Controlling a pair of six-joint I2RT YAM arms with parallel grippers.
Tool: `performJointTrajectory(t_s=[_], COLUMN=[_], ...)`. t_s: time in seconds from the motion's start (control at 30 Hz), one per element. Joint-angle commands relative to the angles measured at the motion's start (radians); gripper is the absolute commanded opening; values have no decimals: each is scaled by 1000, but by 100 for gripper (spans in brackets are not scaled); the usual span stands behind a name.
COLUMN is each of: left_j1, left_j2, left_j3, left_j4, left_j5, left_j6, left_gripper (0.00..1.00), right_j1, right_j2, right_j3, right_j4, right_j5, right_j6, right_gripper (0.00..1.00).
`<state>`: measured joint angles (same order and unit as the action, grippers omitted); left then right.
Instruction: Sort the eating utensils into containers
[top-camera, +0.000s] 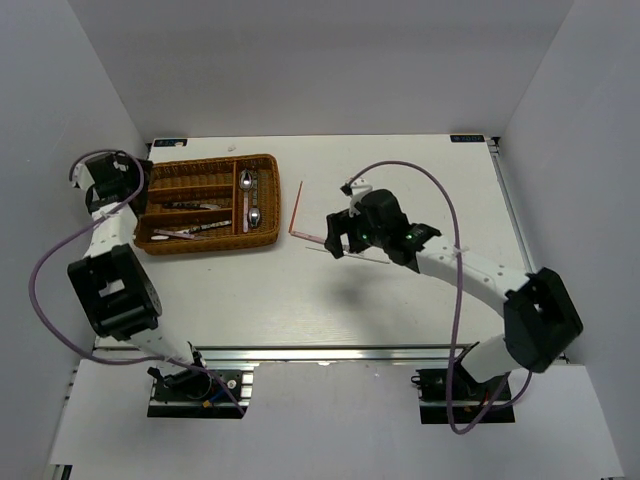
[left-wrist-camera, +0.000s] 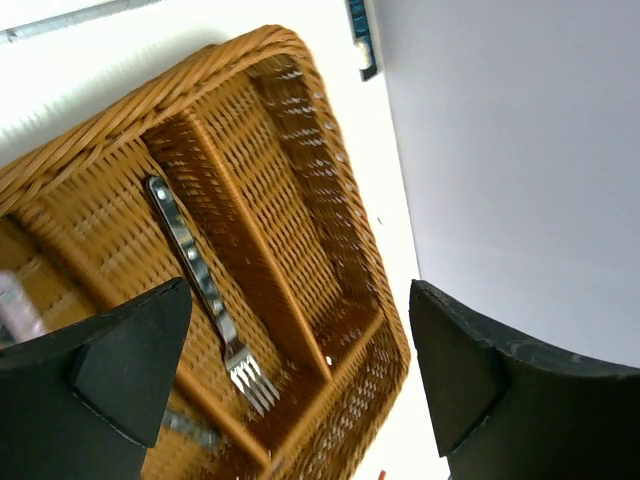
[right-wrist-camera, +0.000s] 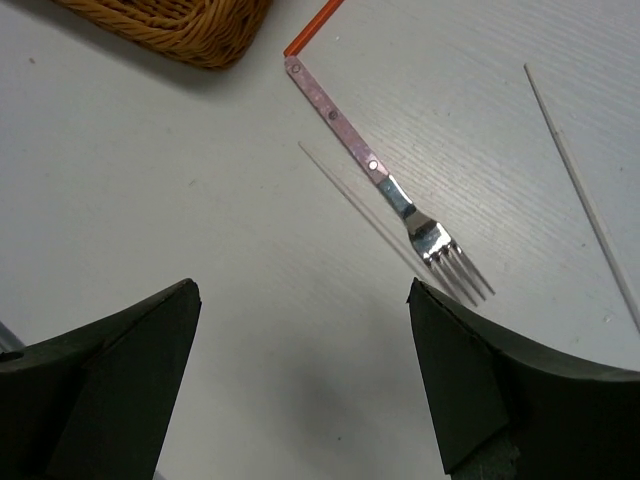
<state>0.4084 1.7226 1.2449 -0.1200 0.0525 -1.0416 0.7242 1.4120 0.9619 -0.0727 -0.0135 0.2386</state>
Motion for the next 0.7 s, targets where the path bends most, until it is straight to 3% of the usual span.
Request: performJointTrajectory(t_s=[0.0, 0.1, 0.13, 0.2, 0.27, 0.43, 0.67], left_j1=[-3, -5, -5, -6, -6, -39, -56], left_j2=[-167, -305, -337, -429, -489, -616, -615], left_j3=[8, -61, -76, -119, -154, -266, -354], left_j4=[-109, -90, -101, -128, -173, -236, -230], left_j5=[-20, 44, 62, 105, 95, 67, 122], left_j6=[97, 156, 178, 253, 339, 428, 479], left_gripper=[98, 98, 98, 98, 98, 98, 98], right_j1=[-9, -9, -9, -9, -14, -22, -22], right_j2=[89, 220, 254, 349, 424, 562, 620], right_j3=[119, 242, 273, 367, 405, 550, 575], right_j4=[-27, -91, -105, -157, -165, -242, -239], right_j5=[-3, -20, -22, 9, 62, -17, -80], right_j6=[-120, -221, -248, -317, -392, -504, -544], right_gripper=[89, 80, 65, 57, 56, 55, 50])
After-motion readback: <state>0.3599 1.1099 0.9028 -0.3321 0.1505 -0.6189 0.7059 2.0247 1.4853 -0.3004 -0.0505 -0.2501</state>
